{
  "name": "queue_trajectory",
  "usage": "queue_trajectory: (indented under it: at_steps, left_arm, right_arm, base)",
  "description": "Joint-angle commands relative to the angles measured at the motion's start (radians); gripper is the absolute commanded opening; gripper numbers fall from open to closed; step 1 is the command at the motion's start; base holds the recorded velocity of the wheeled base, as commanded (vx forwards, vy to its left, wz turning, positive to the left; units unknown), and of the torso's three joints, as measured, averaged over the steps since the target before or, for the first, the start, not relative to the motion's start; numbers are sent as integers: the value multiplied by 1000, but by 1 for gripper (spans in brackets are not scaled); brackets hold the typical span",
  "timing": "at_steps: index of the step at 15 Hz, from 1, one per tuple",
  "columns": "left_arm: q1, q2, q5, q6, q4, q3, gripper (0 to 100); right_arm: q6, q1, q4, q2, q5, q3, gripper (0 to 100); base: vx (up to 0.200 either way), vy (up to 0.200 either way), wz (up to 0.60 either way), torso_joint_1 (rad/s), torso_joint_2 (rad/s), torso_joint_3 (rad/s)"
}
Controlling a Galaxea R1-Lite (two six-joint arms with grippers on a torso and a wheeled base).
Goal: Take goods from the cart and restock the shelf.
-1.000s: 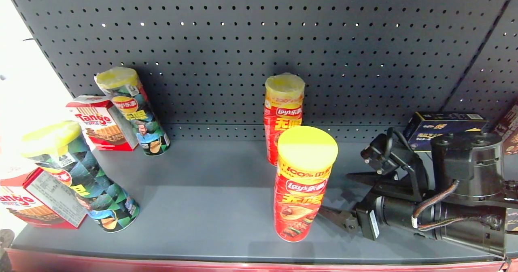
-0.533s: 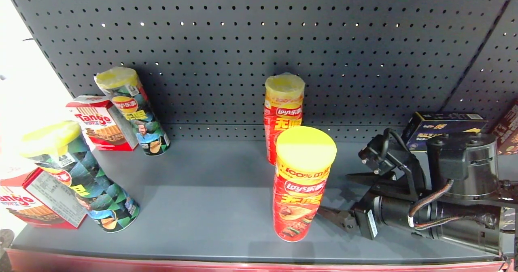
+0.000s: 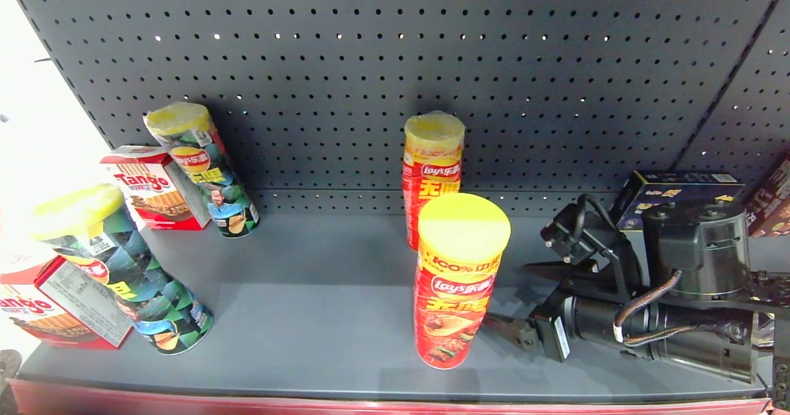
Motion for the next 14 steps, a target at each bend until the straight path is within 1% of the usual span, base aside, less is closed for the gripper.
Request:
queue_trajectory:
  at_steps: [1, 14]
  left_arm:
    - [0, 1, 0, 0, 0, 0, 100]
    - [0, 1, 0, 0, 0, 0, 100]
  right_arm:
    - [-1, 2, 0, 5, 2, -1, 100]
    - [-2, 11, -2, 15, 2, -16, 100]
  base:
    - [0, 0, 0, 0, 0, 0]
    - [0, 0, 0, 0, 0, 0]
